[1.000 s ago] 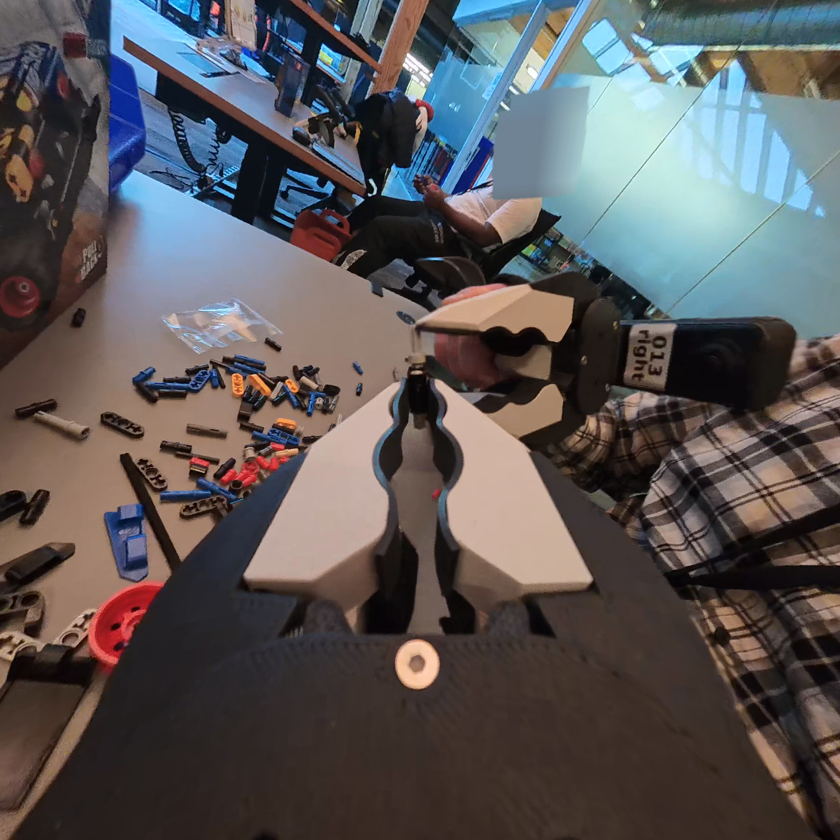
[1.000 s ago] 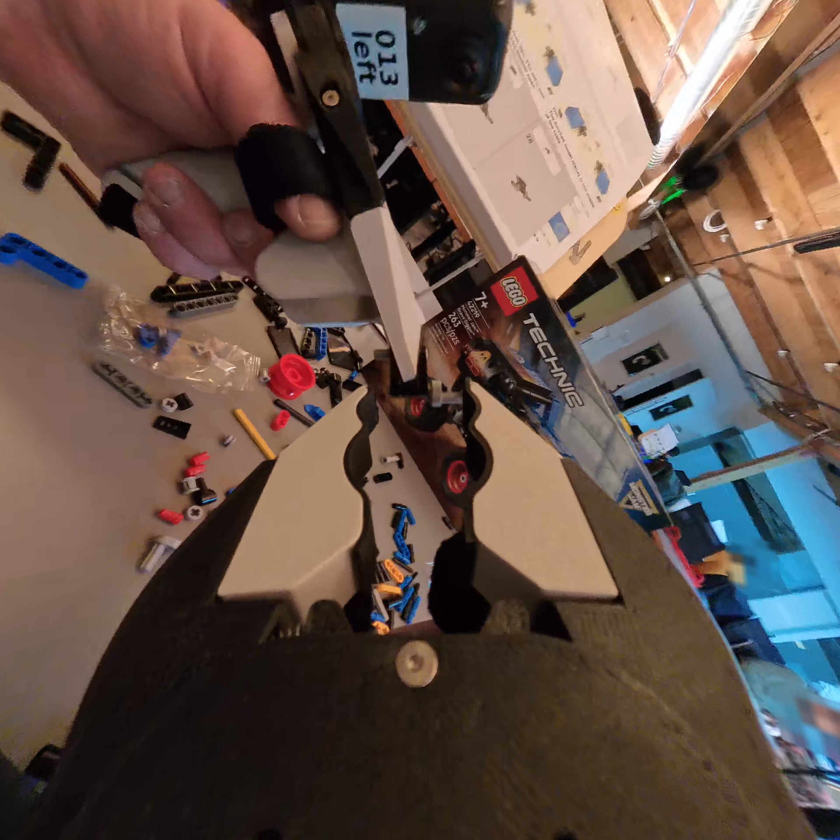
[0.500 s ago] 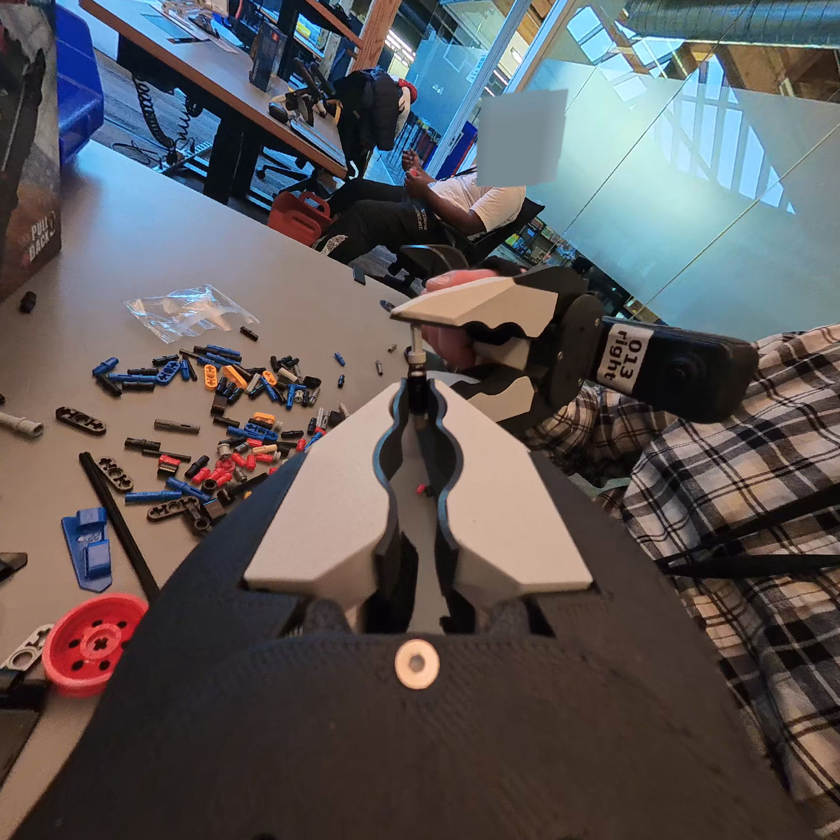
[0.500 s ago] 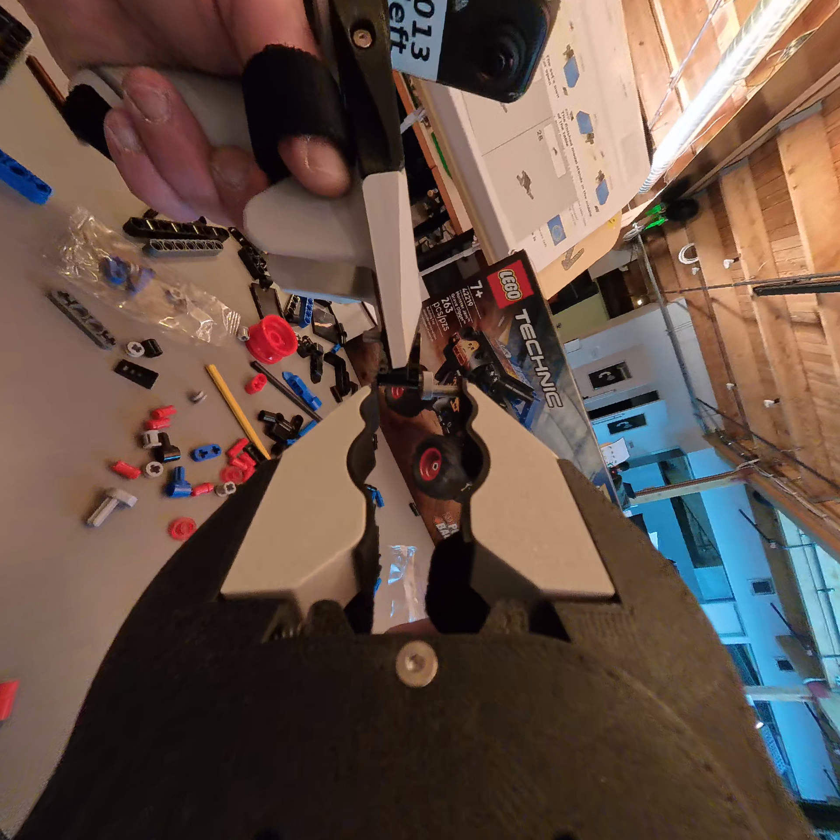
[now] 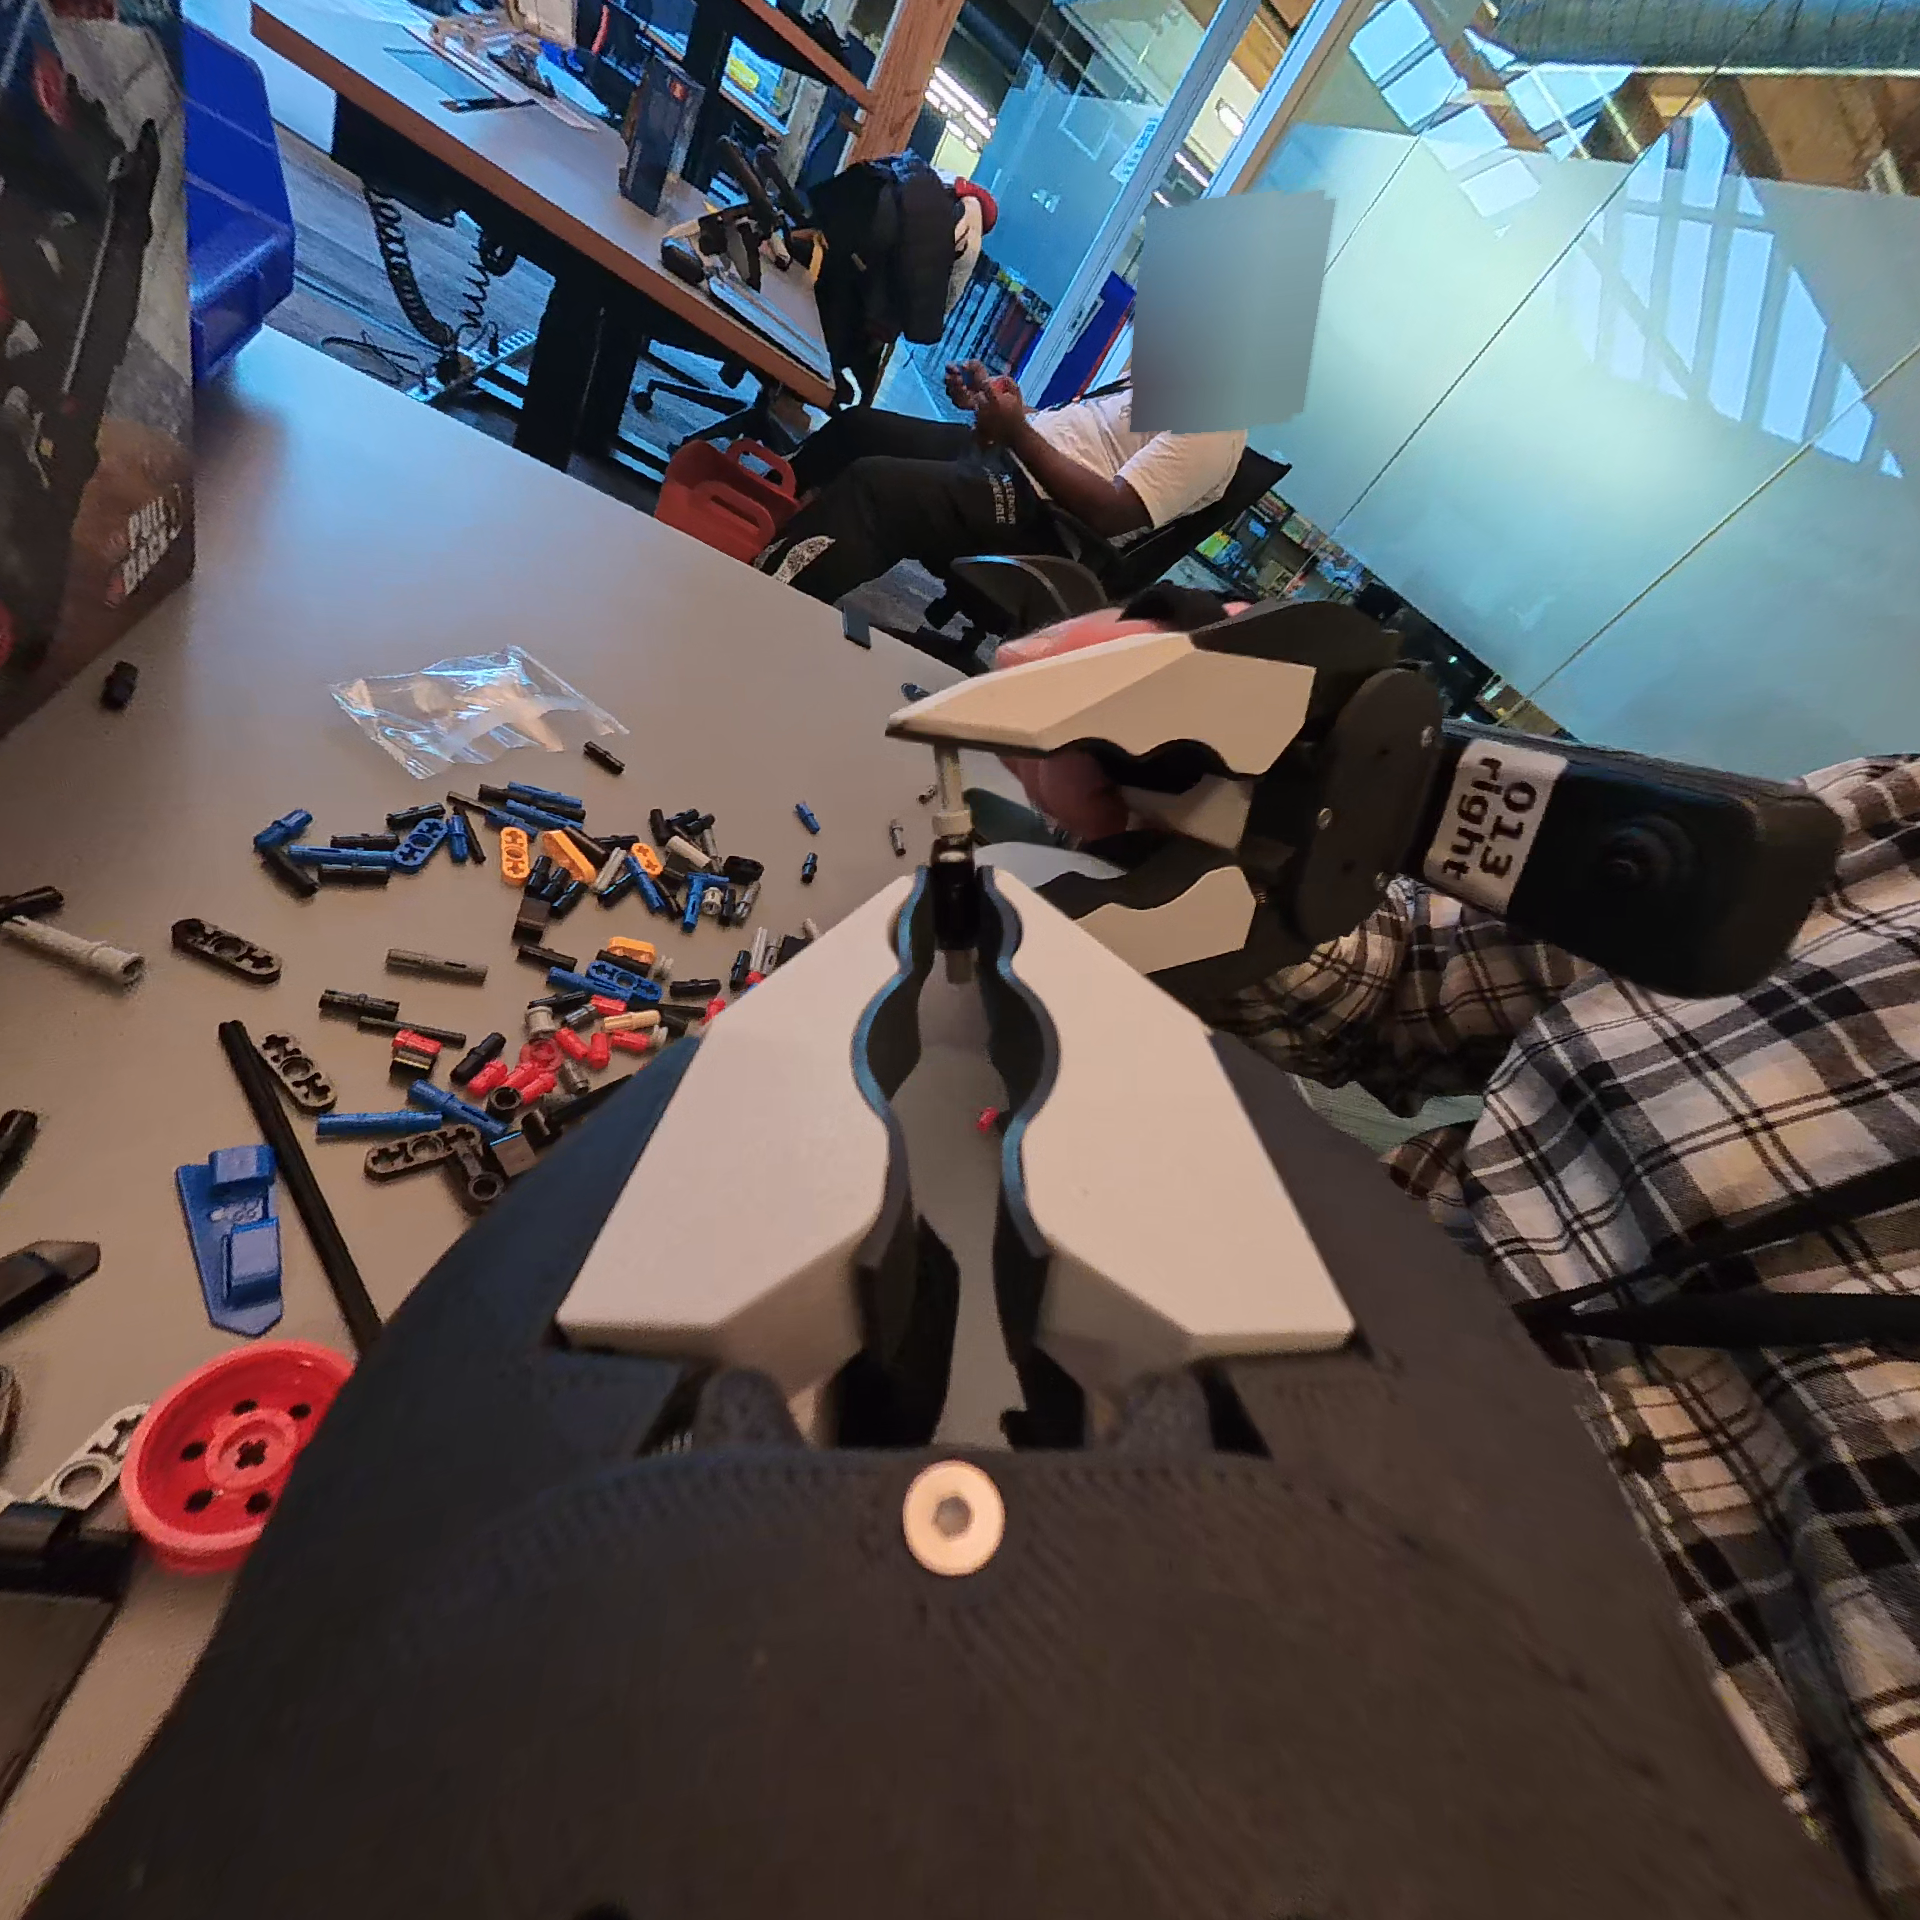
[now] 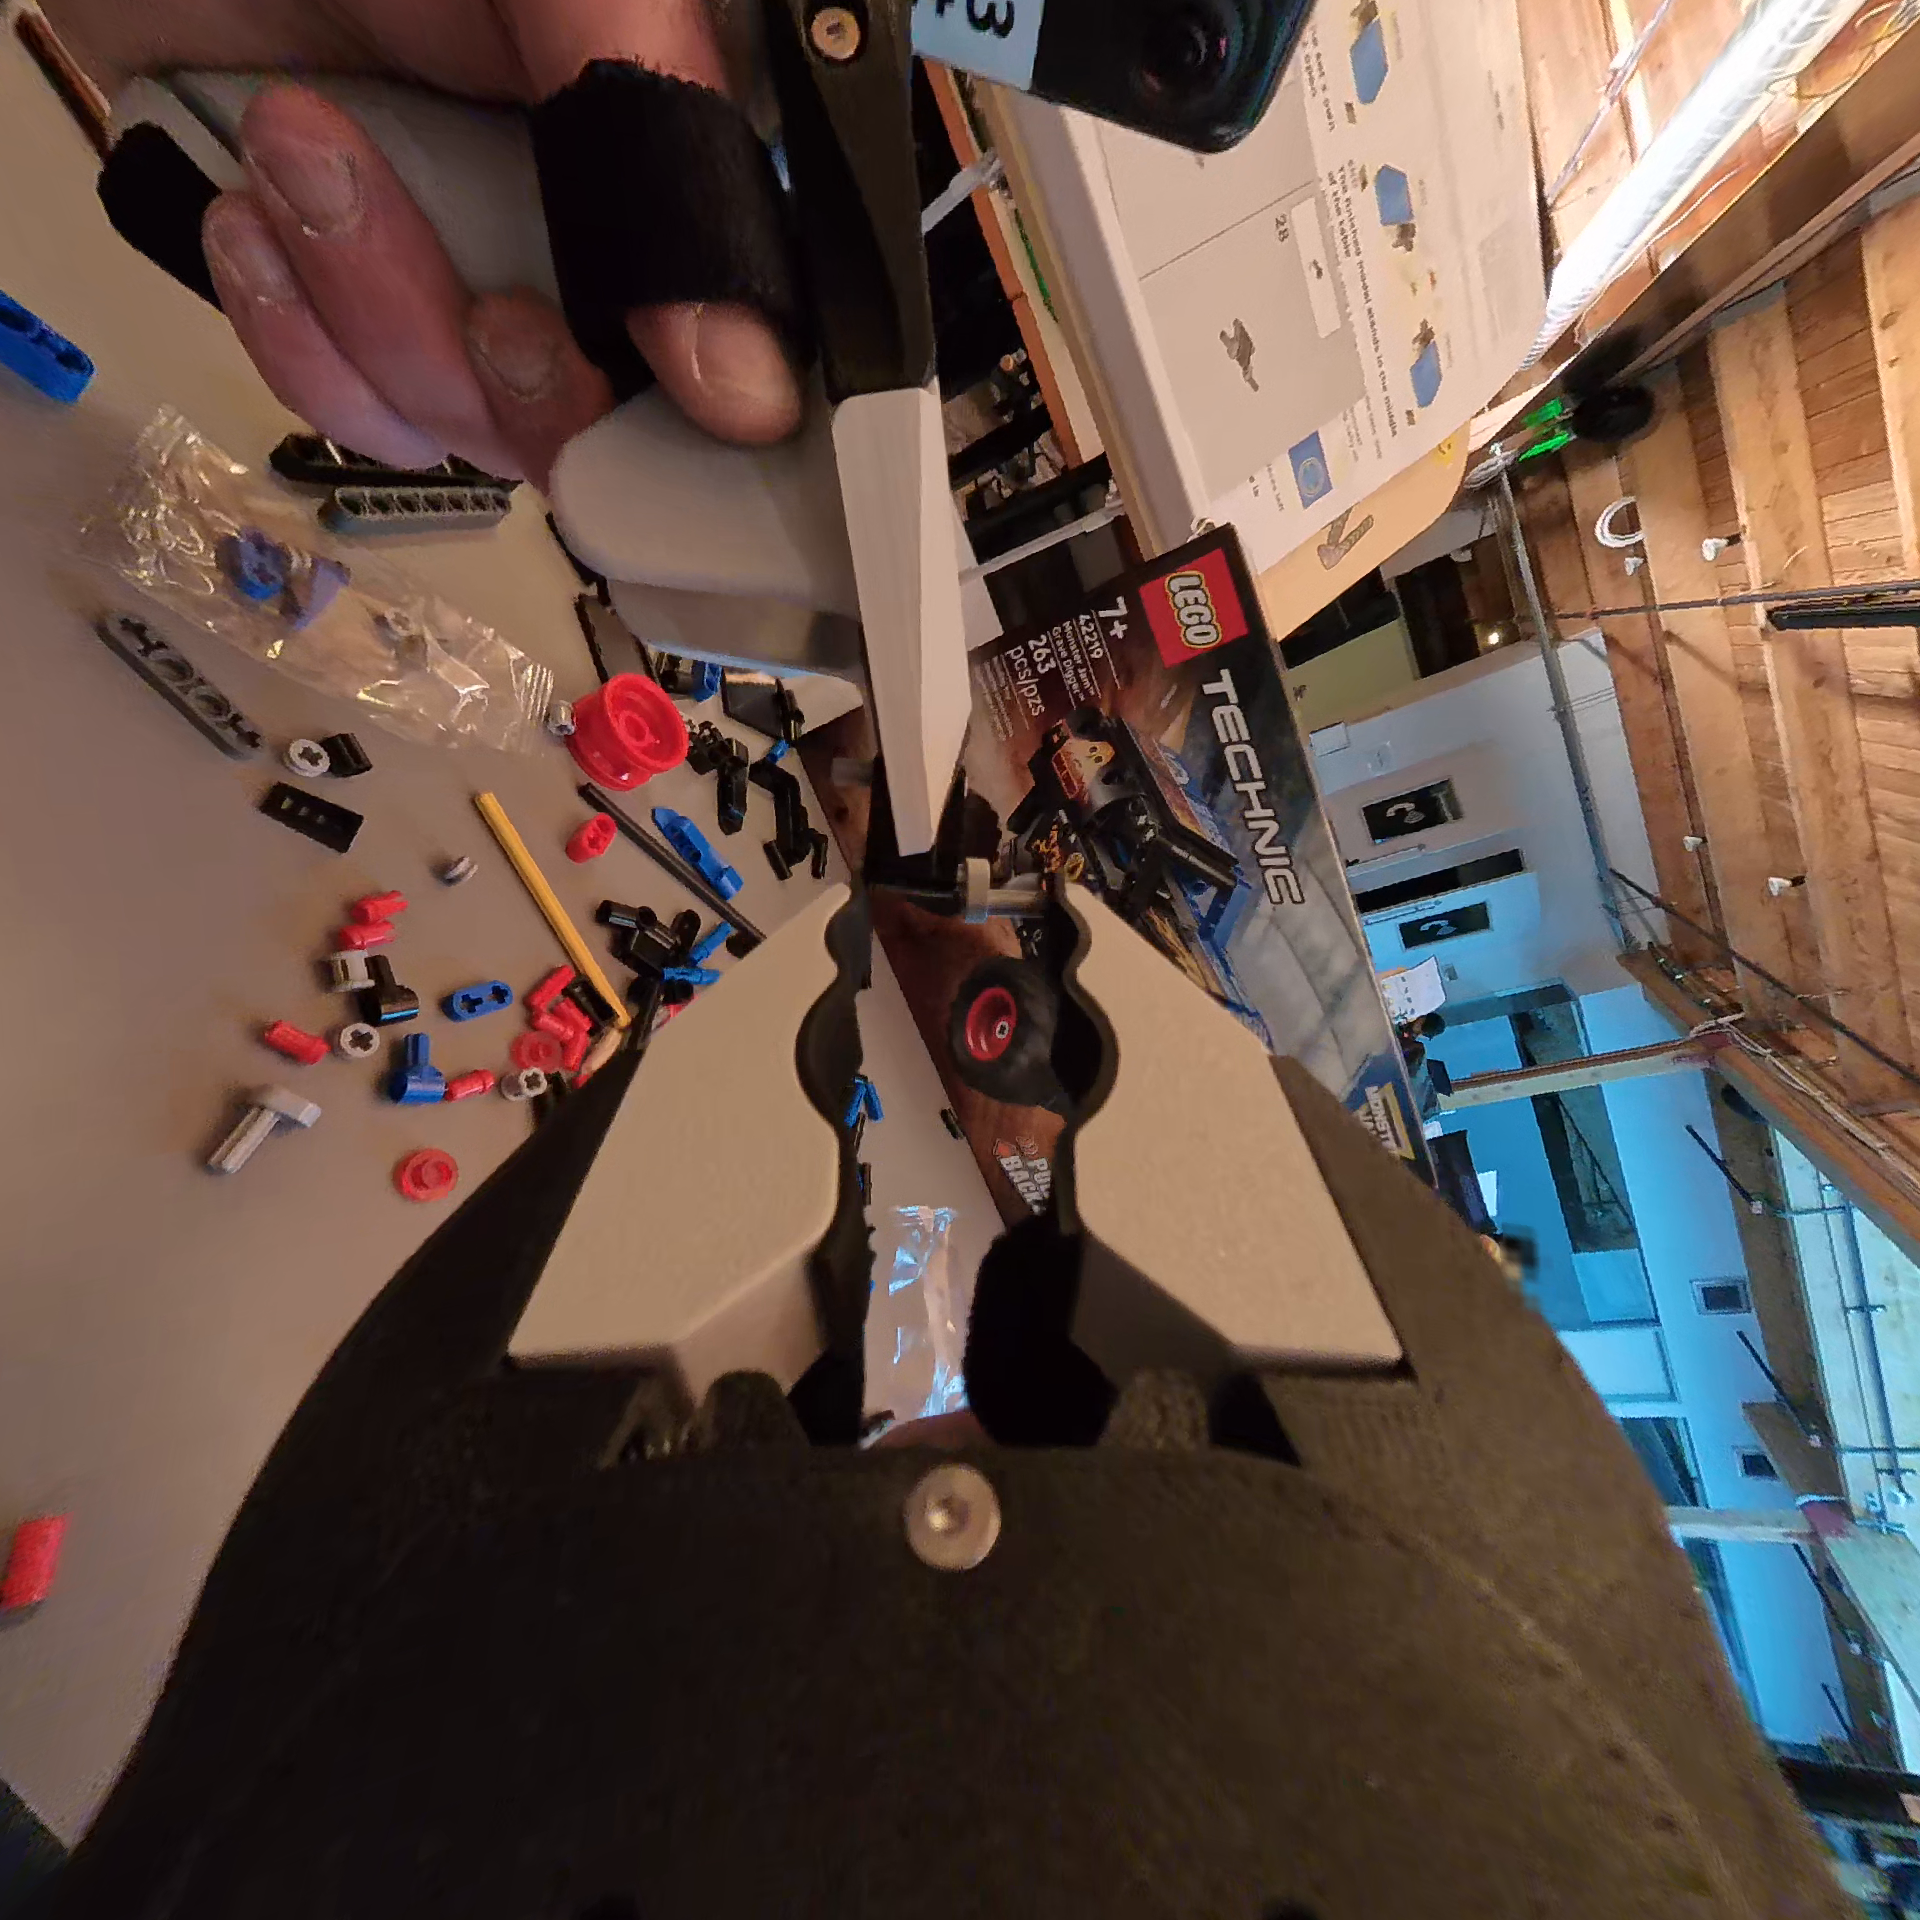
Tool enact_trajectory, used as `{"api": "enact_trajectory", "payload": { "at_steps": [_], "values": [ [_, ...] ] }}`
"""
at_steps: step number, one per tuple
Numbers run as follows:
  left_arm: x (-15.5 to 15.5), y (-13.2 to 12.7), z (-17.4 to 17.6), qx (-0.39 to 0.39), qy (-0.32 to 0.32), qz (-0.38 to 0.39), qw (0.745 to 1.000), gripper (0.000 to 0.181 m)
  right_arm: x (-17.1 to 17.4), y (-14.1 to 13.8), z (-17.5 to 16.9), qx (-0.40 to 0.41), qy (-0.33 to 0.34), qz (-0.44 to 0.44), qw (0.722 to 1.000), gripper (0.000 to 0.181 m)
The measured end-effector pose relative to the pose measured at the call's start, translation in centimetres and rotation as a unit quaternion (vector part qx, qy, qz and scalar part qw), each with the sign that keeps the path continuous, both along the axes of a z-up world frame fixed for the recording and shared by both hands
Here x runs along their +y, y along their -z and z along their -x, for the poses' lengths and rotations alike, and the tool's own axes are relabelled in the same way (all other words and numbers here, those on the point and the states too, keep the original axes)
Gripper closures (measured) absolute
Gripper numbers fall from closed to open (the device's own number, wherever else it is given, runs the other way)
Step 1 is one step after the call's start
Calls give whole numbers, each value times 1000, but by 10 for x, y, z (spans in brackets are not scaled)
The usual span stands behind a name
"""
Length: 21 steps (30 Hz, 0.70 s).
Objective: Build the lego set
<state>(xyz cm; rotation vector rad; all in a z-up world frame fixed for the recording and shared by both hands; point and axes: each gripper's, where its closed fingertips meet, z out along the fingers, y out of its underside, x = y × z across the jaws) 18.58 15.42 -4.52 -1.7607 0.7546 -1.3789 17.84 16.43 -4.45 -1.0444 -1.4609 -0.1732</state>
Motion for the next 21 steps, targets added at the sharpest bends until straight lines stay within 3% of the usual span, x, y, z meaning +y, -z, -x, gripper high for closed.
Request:
{"api": "enact_trajectory", "payload": {
  "at_steps": [8, 15, 19, 21],
  "values": [
    [7, 2, 3, -8, -22, 6, 1000, 176, 6, 4, 3, -5, 20, -7, 1000, 154],
    [6, 0, 3, -23, -4, 21, 1000, 176, 7, 1, 4, 23, -15, 35, 999, 148],
    [6, 9, 8, 34, -9, 0, 999, 176, 3, 2, -5, 31, -33, 85, 995, 148],
    [-5, 12, 5, 68, 23, 2, 997, 176, -6, 2, -8, 52, -59, 142, 987, 147]
  ]
}}
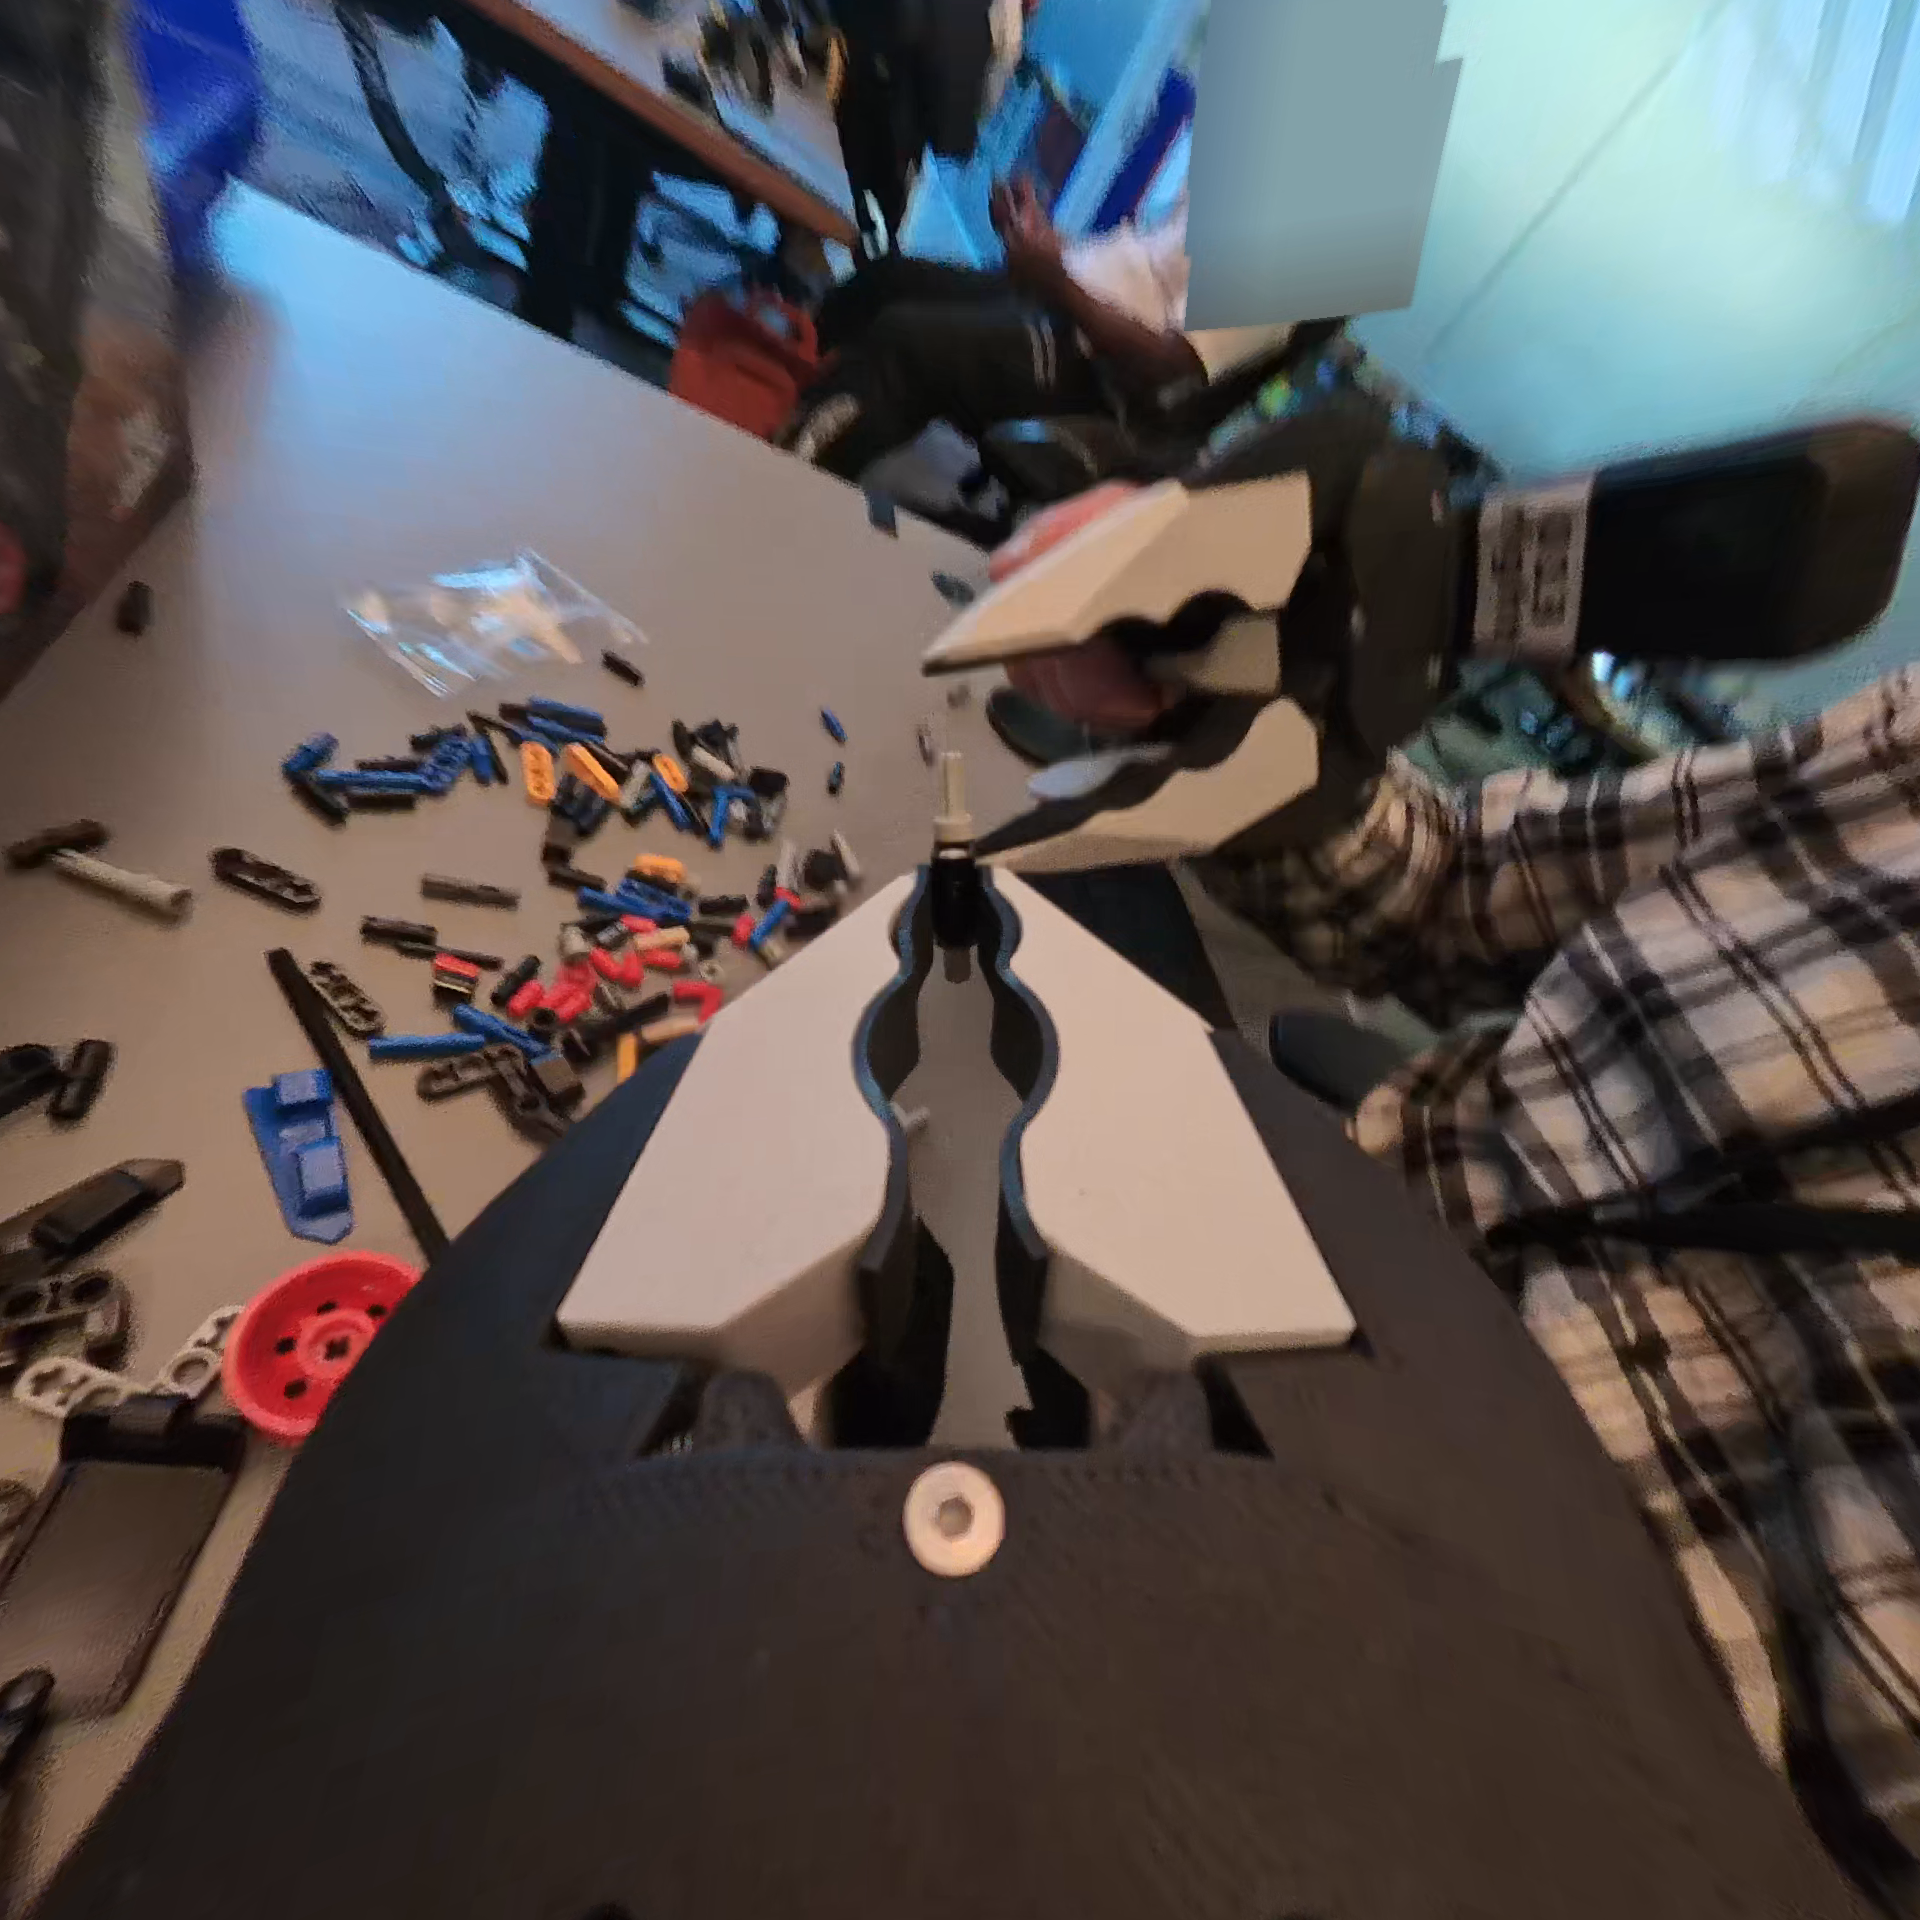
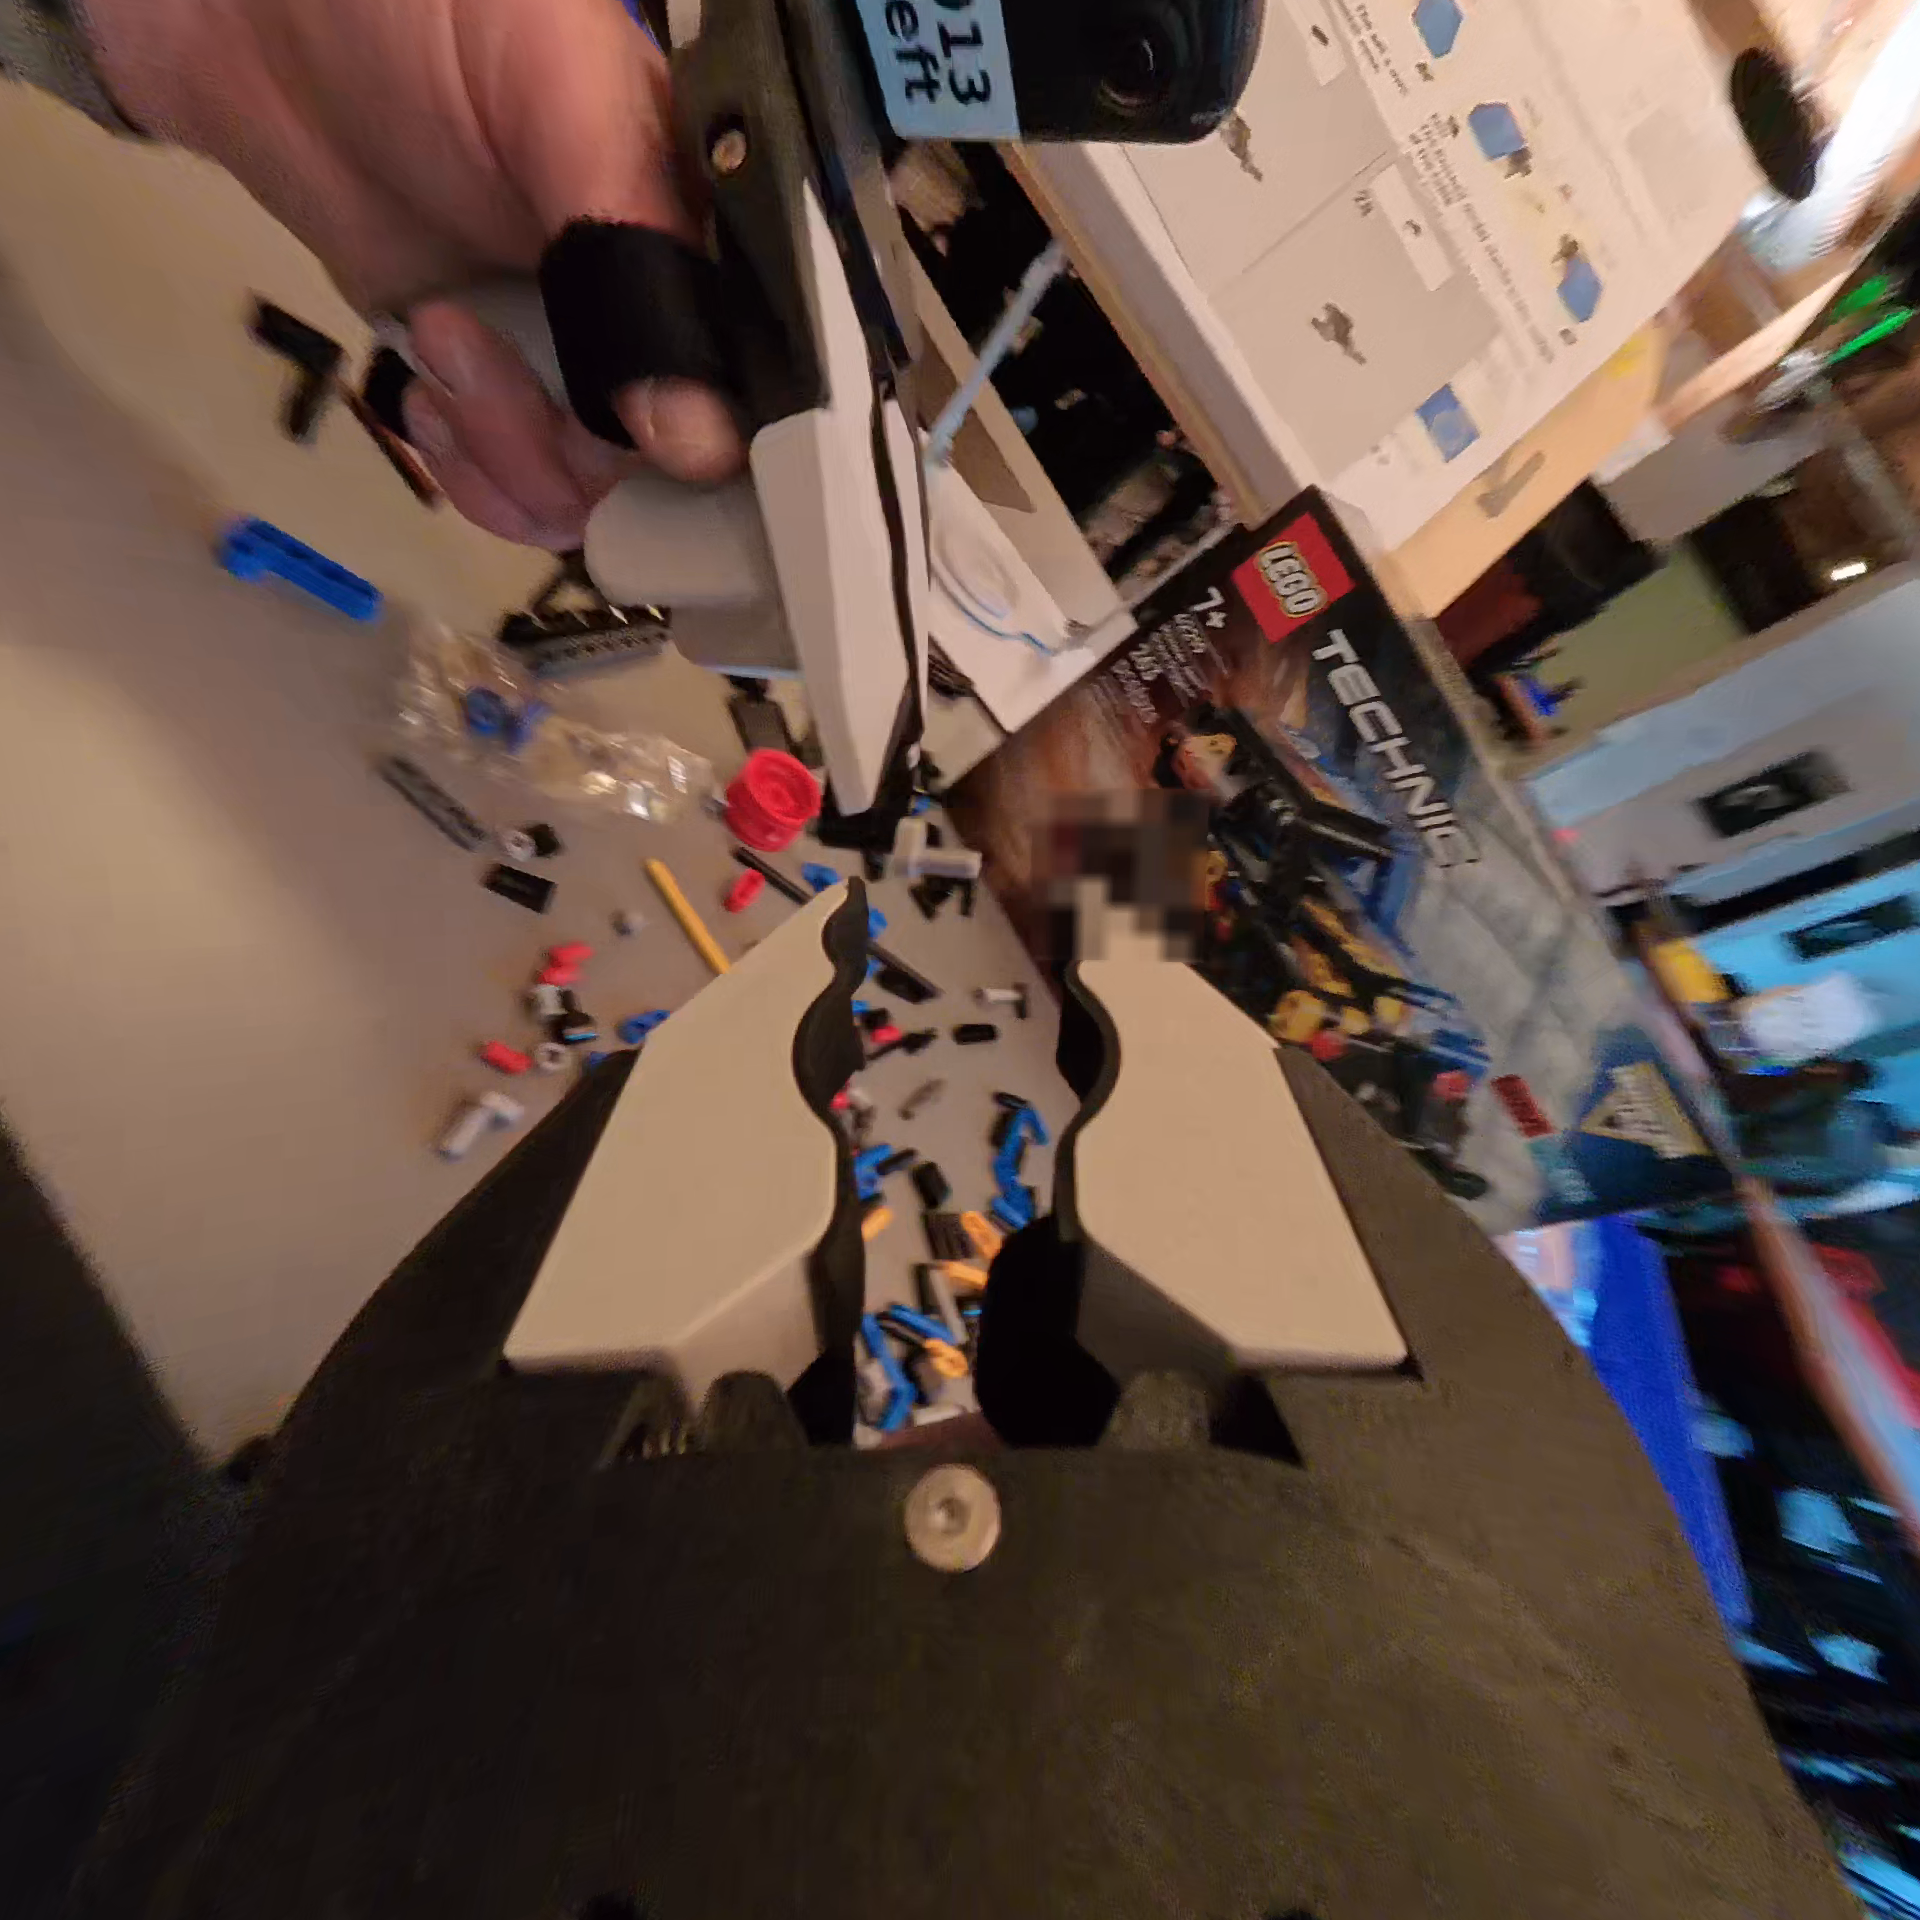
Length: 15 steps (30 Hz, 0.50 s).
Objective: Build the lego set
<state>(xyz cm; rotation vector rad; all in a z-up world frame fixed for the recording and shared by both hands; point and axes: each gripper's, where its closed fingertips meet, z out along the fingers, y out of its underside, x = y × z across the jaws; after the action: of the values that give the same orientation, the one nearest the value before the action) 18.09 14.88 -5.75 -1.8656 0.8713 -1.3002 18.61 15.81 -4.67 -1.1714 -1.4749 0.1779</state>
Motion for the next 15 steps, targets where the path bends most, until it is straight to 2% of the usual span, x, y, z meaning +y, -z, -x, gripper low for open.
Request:
{"api": "enact_trajectory", "payload": {
  "at_steps": [4, 9, 15],
  "values": [
    [-21, 18, -6, 118, 47, -68, 990, 175, -19, 9, 0, 5, -47, 94, 995, 149],
    [-32, 20, -14, 202, 74, -138, 967, 175, -42, 24, 0, -17, -100, 164, 981, 173],
    [-35, 21, -20, 220, 89, -152, 960, 175, -45, 25, -7, 11, -104, 203, 974, 175]
  ]
}}
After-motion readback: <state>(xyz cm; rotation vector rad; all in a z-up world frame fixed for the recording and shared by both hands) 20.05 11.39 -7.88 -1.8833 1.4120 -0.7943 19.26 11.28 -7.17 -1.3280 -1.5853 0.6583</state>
